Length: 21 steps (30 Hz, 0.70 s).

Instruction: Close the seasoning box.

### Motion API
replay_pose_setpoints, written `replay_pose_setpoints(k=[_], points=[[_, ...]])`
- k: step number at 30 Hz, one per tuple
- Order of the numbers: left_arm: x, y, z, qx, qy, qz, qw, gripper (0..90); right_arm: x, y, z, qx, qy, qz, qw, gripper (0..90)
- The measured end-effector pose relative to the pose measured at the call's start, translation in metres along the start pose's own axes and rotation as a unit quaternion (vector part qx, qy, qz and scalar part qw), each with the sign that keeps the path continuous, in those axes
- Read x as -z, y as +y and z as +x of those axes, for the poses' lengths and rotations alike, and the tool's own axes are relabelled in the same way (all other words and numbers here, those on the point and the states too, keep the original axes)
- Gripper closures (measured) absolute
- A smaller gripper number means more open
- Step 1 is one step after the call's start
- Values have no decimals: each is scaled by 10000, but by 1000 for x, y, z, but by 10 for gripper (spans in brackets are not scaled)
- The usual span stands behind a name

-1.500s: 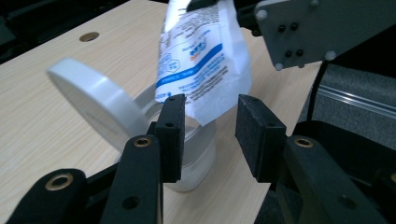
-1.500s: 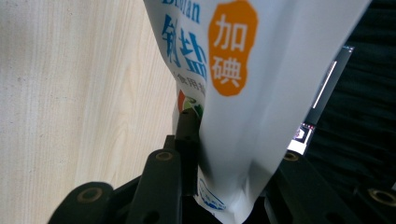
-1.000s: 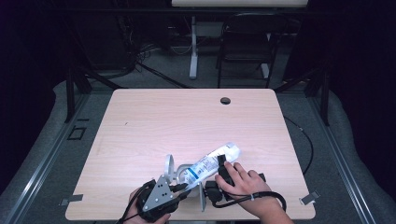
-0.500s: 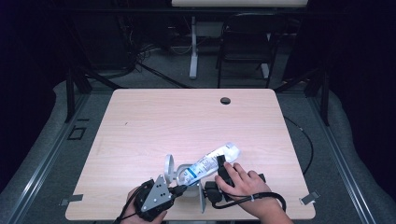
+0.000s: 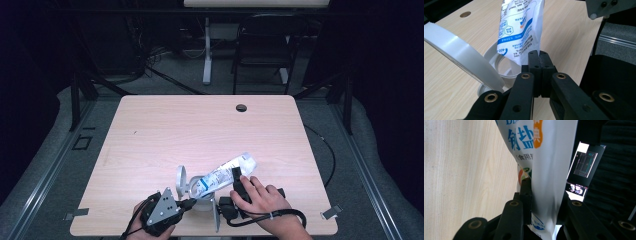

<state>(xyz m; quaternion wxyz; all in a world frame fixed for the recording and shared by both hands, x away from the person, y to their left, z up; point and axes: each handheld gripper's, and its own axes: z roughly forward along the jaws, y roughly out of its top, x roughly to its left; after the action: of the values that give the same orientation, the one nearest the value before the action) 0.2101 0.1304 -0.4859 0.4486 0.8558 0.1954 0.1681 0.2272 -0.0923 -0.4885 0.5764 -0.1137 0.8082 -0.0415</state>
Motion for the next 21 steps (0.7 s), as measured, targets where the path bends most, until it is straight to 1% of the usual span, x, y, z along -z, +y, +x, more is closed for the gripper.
replay_pose_setpoints(k=[1,7,9,11,15,16,18,21], points=[[0,0,0,-6,0,-3,10000,900,2,1,-1,82,-28,107,9999,752],[1,-1,-1,-3,-15,-27,10000,900,2,0,0,-2,-10,23,10000,759],[1,-1,-1,1,-22,-35,10000,900,3,0,0,28,-9,40,10000,762],[1,-2,-1,27,-23,-44,10000,900,2,0,0,-3,-10,8,10000,764],[2,-2,-1,15,-17,-46,10000,900,3,1,-1,2,-21,28,10000,776],[2,-2,-1,15,-17,-46,10000,900,4,1,-2,45,-26,69,10000,777],[2,-3,-1,17,-19,-52,10000,900,4,1,-2,56,-2,73,10000,782],[1,-3,-1,21,-19,-57,10000,900,3,1,0,15,-2,3,10000,786]])
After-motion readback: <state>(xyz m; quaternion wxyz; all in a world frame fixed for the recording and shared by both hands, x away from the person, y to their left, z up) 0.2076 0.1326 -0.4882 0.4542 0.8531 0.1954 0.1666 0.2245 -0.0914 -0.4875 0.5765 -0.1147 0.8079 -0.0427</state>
